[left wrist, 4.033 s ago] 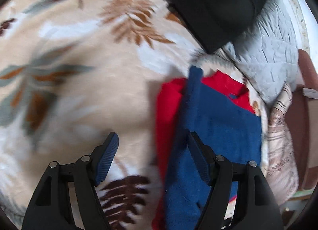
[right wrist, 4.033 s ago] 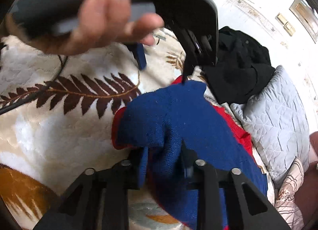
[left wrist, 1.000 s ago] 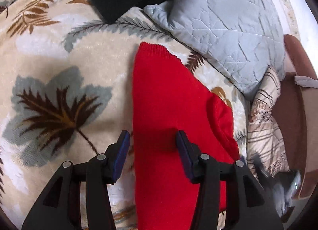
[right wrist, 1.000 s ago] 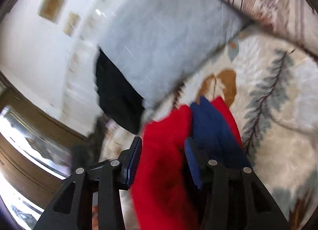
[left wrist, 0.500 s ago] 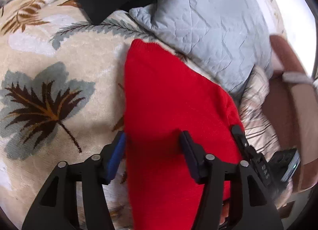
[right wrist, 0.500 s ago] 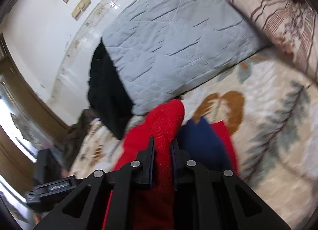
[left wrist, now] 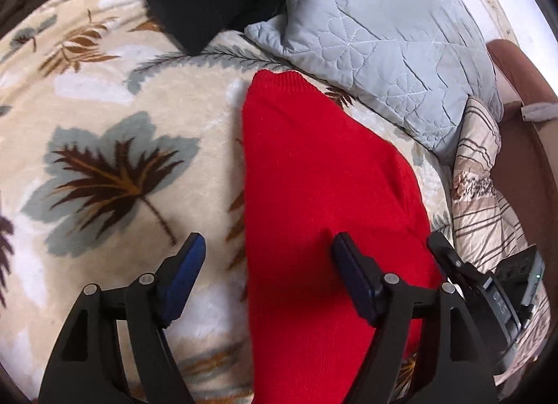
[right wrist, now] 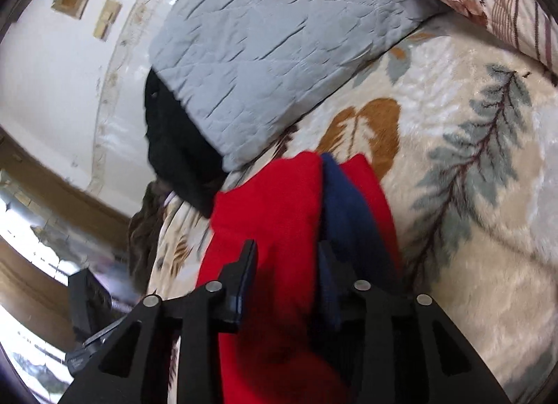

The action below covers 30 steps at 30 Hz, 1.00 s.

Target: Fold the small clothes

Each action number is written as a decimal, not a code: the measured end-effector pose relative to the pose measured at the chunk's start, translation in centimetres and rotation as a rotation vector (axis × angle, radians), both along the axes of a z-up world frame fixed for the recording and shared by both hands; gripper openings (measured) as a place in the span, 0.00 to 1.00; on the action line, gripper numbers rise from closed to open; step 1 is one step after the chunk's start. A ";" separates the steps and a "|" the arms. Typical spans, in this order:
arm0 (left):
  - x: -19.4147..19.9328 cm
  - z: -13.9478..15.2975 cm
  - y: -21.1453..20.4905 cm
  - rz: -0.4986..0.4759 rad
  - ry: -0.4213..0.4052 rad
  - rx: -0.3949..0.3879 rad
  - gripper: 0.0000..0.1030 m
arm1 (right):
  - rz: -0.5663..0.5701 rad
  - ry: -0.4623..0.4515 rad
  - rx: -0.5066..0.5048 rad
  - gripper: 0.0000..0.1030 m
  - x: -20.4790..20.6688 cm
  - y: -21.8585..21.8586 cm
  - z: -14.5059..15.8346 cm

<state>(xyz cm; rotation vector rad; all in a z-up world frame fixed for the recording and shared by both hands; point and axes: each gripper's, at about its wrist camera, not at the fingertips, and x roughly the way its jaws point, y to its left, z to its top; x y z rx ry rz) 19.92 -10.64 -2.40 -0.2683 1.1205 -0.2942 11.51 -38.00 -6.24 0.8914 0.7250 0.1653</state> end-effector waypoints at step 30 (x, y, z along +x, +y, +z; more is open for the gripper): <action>-5.8 -0.1 -0.5 -0.041 0.050 0.079 0.74 | 0.168 -0.053 -0.260 0.10 -6.6 1.9 3.2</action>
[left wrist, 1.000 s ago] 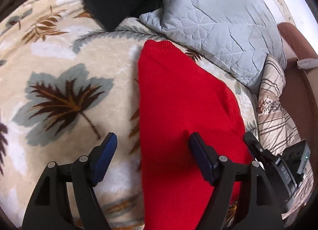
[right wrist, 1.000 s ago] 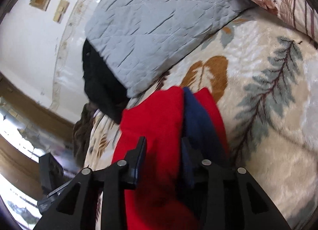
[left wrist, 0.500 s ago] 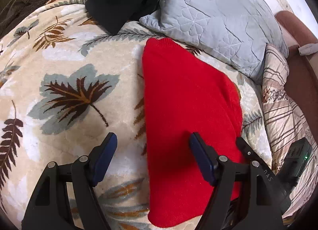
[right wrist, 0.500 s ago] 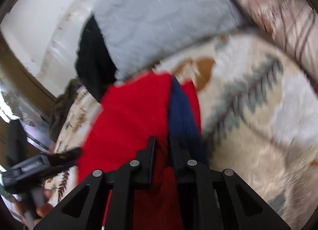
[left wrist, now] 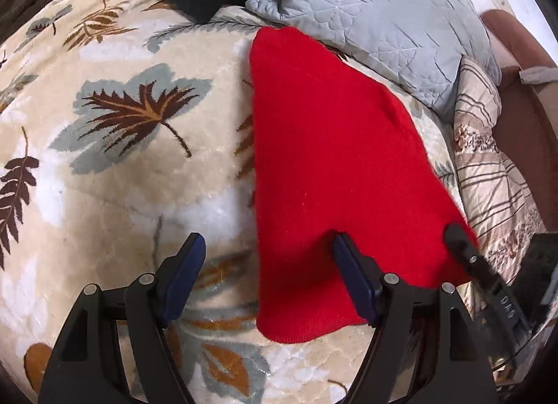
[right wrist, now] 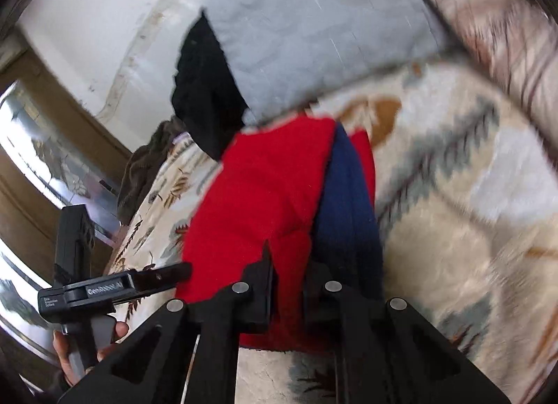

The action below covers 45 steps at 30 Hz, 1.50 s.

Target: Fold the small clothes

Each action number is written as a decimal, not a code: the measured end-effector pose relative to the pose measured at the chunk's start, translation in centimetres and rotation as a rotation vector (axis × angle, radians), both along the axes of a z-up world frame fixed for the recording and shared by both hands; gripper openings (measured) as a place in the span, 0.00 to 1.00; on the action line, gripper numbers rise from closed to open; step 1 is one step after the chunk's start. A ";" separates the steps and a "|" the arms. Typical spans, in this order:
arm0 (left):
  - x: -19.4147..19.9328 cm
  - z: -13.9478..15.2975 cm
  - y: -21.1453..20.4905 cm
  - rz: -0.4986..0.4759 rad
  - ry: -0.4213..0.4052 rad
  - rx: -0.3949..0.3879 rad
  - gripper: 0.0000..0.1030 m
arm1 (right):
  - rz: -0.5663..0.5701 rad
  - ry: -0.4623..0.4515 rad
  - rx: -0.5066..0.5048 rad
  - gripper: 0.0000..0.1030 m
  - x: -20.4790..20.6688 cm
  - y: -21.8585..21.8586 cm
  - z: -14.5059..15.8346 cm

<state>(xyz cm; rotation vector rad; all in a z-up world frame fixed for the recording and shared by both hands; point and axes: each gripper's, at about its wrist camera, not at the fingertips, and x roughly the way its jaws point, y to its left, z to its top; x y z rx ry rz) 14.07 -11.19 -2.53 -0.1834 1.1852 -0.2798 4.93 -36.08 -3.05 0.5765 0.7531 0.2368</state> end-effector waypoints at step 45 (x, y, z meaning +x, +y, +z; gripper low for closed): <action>4.9 -1.2 -1.0 0.036 -0.020 -0.060 0.87 | -0.197 0.057 0.044 0.13 7.1 -1.5 -4.4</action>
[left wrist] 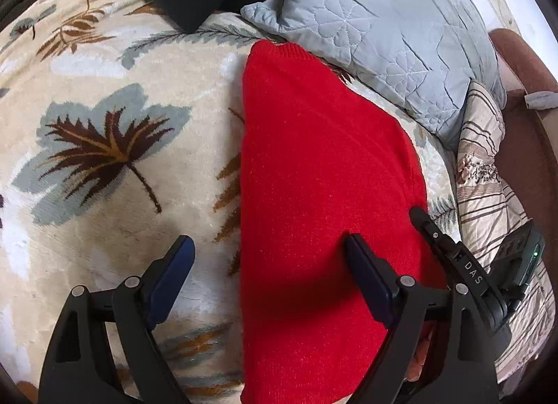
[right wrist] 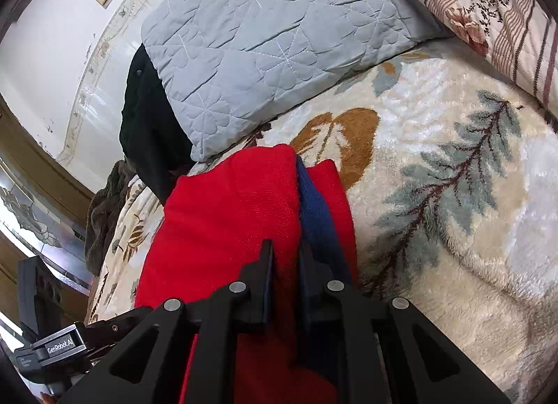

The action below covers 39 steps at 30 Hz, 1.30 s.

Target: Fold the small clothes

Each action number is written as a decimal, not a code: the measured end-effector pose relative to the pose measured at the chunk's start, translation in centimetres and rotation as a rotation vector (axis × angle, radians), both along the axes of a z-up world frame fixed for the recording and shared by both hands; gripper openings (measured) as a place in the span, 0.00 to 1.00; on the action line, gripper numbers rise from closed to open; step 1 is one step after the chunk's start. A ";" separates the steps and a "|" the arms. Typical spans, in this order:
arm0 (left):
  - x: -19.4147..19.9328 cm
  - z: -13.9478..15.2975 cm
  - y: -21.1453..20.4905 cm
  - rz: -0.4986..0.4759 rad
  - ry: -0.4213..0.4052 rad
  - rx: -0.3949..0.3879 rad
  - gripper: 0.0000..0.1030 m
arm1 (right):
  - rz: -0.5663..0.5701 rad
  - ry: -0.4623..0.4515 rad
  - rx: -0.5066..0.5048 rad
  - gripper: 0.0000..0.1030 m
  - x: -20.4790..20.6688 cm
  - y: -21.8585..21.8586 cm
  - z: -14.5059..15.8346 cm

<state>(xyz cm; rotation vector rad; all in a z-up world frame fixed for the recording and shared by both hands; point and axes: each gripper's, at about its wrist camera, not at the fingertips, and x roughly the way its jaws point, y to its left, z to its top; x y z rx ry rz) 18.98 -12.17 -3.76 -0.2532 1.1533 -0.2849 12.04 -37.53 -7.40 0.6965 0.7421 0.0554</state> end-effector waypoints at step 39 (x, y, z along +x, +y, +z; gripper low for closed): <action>4.4 0.9 2.7 0.029 0.050 -0.124 0.86 | 0.100 -0.036 -0.117 0.17 2.3 -1.0 4.7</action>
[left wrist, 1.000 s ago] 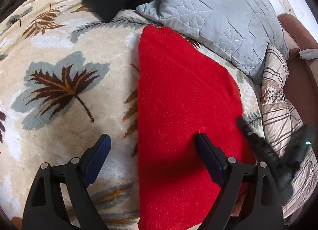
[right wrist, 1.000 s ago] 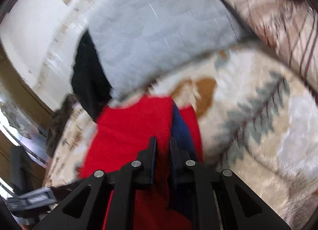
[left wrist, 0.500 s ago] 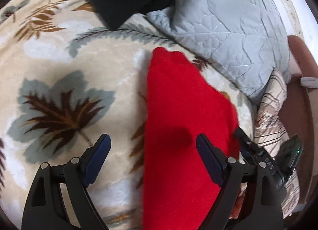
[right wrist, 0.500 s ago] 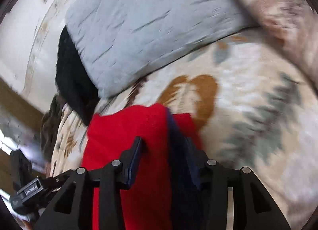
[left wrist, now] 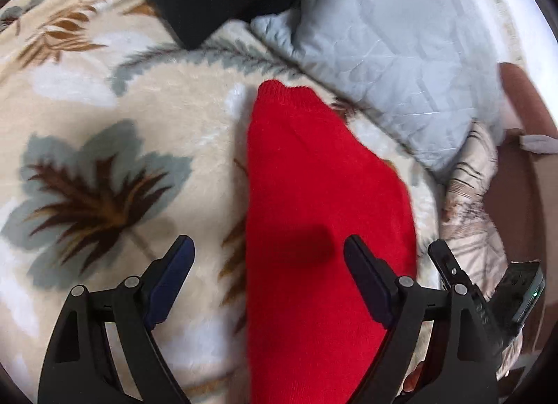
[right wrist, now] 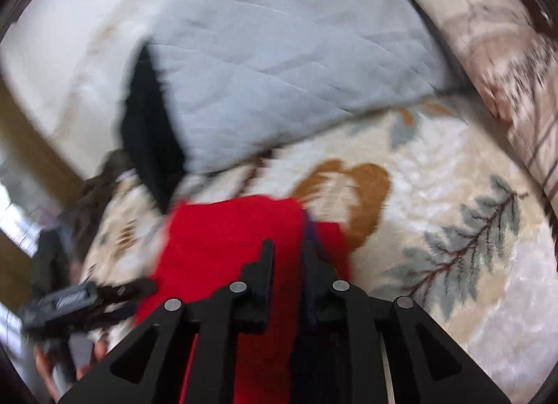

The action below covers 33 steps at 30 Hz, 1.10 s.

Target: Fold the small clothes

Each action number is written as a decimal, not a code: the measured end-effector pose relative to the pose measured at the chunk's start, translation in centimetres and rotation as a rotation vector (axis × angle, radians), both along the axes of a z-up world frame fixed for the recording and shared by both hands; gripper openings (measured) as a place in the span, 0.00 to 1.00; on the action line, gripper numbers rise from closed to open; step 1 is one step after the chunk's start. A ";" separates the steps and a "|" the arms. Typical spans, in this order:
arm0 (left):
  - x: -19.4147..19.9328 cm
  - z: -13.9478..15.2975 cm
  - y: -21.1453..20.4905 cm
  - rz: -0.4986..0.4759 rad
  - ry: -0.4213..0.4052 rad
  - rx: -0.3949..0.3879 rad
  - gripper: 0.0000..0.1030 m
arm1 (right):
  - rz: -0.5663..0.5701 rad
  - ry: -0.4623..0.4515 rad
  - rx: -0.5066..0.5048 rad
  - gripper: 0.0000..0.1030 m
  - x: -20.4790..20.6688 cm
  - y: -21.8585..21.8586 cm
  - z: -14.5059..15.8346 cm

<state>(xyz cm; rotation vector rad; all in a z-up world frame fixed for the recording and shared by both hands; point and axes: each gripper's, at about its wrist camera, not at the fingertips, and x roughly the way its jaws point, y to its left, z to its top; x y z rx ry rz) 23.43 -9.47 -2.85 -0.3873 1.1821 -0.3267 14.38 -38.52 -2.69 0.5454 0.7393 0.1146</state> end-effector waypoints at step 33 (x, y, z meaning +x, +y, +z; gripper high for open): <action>-1.7 -4.5 -1.7 -0.045 0.181 -0.257 0.83 | 0.009 0.043 0.267 0.70 -2.7 -0.2 -6.4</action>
